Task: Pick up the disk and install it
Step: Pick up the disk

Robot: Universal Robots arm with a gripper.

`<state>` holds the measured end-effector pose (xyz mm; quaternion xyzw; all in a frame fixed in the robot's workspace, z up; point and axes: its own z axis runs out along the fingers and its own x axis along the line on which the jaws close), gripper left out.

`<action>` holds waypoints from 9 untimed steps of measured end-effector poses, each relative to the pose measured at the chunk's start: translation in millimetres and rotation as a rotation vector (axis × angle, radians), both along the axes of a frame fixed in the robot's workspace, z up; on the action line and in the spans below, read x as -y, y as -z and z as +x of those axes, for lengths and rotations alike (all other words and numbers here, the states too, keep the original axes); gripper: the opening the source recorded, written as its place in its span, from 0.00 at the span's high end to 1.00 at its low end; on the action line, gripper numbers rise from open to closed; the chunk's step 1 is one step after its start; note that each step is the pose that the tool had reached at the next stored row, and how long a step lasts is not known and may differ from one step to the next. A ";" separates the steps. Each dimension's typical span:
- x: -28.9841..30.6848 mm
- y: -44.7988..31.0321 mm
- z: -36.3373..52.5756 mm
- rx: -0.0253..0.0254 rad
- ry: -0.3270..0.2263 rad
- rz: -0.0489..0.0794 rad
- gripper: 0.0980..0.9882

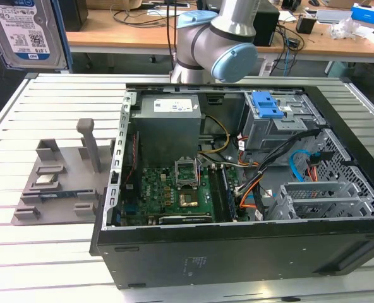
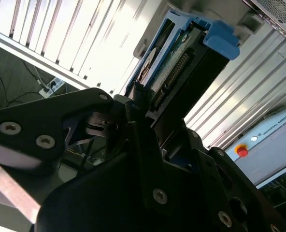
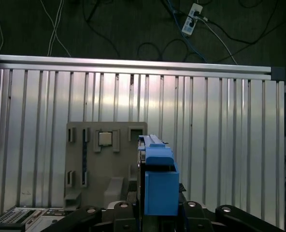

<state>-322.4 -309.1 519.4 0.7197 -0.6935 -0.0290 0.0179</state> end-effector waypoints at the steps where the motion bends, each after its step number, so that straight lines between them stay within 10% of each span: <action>1: -0.2 -3.2 0.2 -0.0005 0.000 0.000 0.70; 9: -1.5 -24.6 1.6 -0.0039 0.000 0.000 0.70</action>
